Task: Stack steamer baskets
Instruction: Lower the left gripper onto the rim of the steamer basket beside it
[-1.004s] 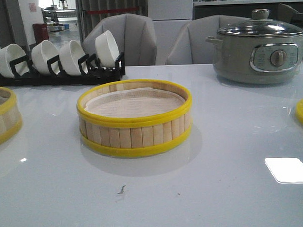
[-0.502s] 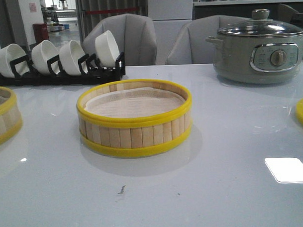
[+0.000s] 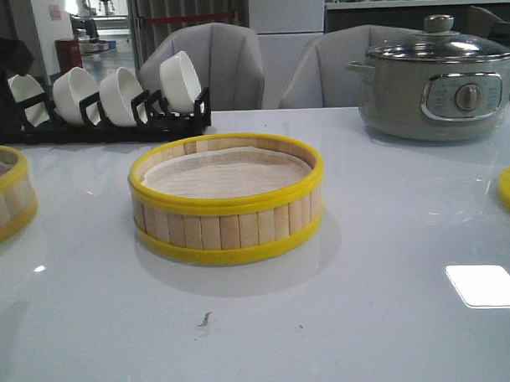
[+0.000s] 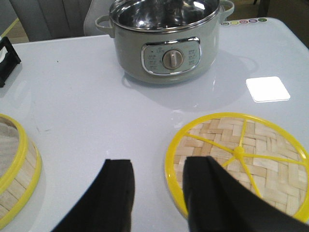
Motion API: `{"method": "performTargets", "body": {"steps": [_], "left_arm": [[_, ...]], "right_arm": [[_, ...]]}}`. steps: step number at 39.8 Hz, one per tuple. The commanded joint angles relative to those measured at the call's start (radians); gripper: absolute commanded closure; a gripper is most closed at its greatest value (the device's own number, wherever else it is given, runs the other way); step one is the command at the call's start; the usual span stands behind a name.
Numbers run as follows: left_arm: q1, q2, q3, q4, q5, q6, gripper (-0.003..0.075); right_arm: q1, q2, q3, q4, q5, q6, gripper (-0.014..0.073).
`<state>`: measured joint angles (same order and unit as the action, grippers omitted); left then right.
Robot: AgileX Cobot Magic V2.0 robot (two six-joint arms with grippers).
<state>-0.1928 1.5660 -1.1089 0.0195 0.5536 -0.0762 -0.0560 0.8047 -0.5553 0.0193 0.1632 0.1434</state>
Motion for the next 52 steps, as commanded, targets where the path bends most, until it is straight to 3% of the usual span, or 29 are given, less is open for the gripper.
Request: {"method": "performTargets", "body": {"steps": [1,15,34,52], "left_arm": [[-0.003,0.011,-0.065,0.015,-0.059,0.000,0.0338],[-0.003,0.079,-0.091,0.030,-0.063,0.000,0.0338],[0.089,0.151,-0.091,0.060,-0.097,-0.024,0.0338],[0.091,0.156,-0.091,0.022,-0.171,-0.024,0.0338]], "right_arm": [[-0.005,0.007,-0.072,-0.007,0.001,-0.013,0.0243],[-0.005,0.115,-0.279,-0.042,0.274,-0.013,0.0277],[-0.005,0.148,-0.286,-0.042,0.275,-0.013,0.0277],[-0.005,0.148,-0.286,-0.042,0.263,-0.013,0.0277]]}}
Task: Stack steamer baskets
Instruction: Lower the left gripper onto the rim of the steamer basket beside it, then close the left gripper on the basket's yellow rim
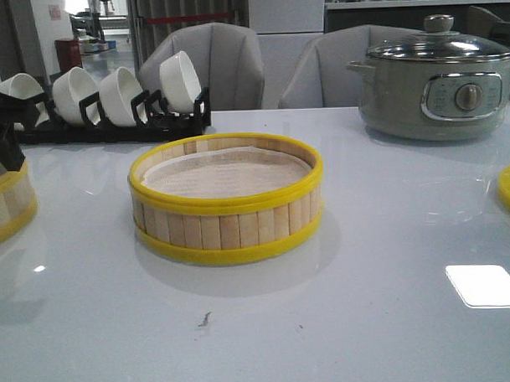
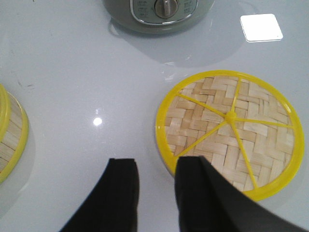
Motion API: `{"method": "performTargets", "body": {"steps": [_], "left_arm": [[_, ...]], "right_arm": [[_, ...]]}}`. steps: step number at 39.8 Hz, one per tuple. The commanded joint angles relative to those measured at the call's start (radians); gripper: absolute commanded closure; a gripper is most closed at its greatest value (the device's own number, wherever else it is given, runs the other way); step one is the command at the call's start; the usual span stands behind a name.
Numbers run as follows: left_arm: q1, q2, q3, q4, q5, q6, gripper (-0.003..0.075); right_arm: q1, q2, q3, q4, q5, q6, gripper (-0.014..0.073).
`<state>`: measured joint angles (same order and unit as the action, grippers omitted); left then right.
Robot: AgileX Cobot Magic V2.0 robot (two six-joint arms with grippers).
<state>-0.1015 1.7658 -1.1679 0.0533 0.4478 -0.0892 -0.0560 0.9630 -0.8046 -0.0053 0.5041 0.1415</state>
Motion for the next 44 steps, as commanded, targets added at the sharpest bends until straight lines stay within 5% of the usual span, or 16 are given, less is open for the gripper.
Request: {"method": "performTargets", "body": {"steps": [1,32,36,40,44], "left_arm": [[0.000,-0.044,-0.032,-0.012,-0.065,-0.011,0.0338],[-0.045,0.074,-0.032,-0.053,-0.074,-0.009,0.0344],[-0.045,0.074,-0.040,-0.053,-0.069,-0.009,0.0434],[-0.045,0.072,-0.067,-0.053,-0.037,-0.009,0.0654],[-0.048,0.063,-0.112,-0.053,0.004,-0.009,0.0630]], "right_arm": [[-0.005,-0.010,-0.037,-0.017,-0.078,-0.012,0.0277],[-0.005,-0.010,-0.037,-0.017,-0.110,-0.012,0.0277],[-0.005,-0.010,-0.037,-0.017,-0.115,-0.012,0.0277],[-0.005,-0.010,-0.037,-0.017,-0.115,-0.012,0.0277],[-0.005,-0.010,-0.037,-0.017,-0.115,-0.012,0.0277]]}}
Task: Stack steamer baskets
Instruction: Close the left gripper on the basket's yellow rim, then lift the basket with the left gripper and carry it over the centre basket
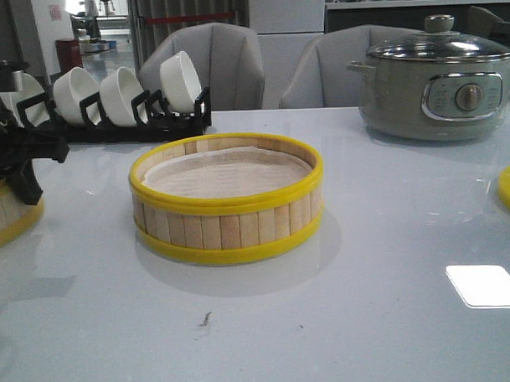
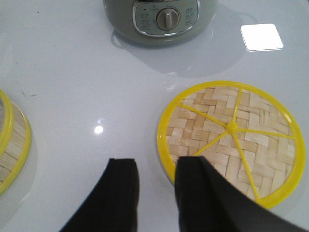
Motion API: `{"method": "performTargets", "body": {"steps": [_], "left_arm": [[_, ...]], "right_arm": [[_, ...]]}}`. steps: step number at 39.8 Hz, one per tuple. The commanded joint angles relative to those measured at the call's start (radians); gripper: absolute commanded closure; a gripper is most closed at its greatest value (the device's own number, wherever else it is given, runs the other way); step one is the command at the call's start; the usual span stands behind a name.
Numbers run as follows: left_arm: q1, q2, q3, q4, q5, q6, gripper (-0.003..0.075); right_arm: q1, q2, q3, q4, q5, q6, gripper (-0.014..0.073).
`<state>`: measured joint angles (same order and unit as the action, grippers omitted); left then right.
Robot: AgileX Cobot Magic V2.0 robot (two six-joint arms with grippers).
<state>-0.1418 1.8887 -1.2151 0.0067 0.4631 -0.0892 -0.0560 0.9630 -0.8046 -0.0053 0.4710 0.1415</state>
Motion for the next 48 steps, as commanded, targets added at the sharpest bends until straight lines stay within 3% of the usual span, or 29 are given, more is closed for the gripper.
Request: {"method": "performTargets", "body": {"steps": [1,13,26,33,48], "left_arm": [[-0.010,-0.062,-0.078,-0.007,0.002,-0.009,0.0635],[-0.156,-0.090,-0.323,-0.007,0.188,-0.009,0.0635],[-0.462,-0.049,-0.465,-0.007,0.162,-0.009,0.0636],[-0.594,0.025,-0.542,-0.001,0.220,-0.007,0.0636],[-0.666,0.092,-0.555,0.014,0.224,-0.007,0.0636]], "right_arm": [[-0.005,-0.010,-0.037,-0.017,-0.082,-0.012,0.0277],[-0.005,-0.010,-0.037,-0.017,-0.083,-0.012,0.0277],[-0.005,-0.010,-0.037,-0.017,-0.089,-0.012,0.0277],[-0.005,-0.010,-0.037,-0.016,-0.084,-0.012,0.0277],[-0.005,-0.010,-0.037,-0.016,-0.077,-0.012,0.0277]]}}
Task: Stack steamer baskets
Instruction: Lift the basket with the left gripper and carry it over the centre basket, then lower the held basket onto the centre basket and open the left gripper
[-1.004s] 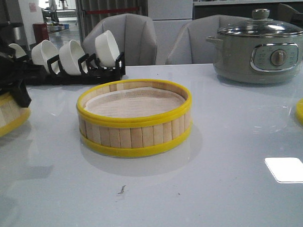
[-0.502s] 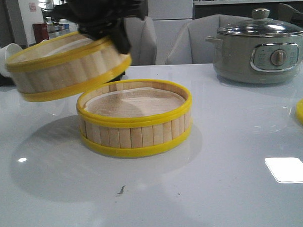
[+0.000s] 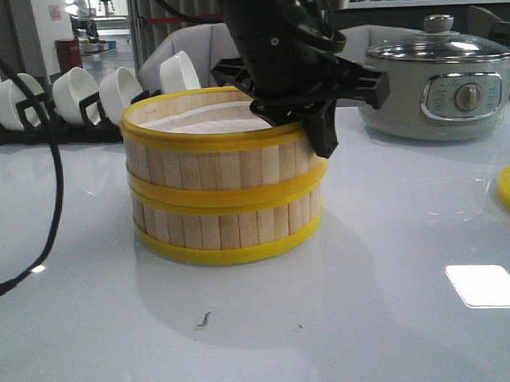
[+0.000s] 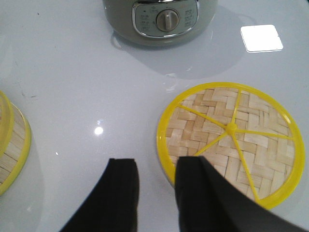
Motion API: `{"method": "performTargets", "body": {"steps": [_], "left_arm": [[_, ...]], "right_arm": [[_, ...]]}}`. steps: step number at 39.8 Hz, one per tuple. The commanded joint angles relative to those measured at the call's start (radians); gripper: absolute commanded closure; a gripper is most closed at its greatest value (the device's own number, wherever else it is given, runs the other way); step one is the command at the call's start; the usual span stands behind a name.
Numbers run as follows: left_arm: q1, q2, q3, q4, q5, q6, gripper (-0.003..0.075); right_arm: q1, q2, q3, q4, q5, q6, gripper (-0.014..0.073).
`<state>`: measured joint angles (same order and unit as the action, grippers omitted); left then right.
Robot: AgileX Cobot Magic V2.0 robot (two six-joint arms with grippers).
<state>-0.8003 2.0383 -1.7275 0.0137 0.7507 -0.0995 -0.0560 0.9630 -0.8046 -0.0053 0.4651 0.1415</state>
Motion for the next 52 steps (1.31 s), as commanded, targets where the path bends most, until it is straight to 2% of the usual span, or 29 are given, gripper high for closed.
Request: {"method": "performTargets", "body": {"steps": [1,44,52], "left_arm": [[-0.008,-0.057,-0.042,0.007,-0.066,0.004,0.0636],[0.015,-0.057,-0.042,0.058,-0.074,0.002,0.0636],[0.015,-0.057,-0.042,0.005,-0.089,0.002,0.0636]], "right_arm": [[-0.005,-0.010,-0.037,-0.016,-0.072,-0.012,0.0277],[-0.005,-0.010,-0.036,-0.016,-0.067,-0.012,0.0277],[-0.005,-0.010,-0.036,-0.016,-0.067,-0.012,0.0277]]}}
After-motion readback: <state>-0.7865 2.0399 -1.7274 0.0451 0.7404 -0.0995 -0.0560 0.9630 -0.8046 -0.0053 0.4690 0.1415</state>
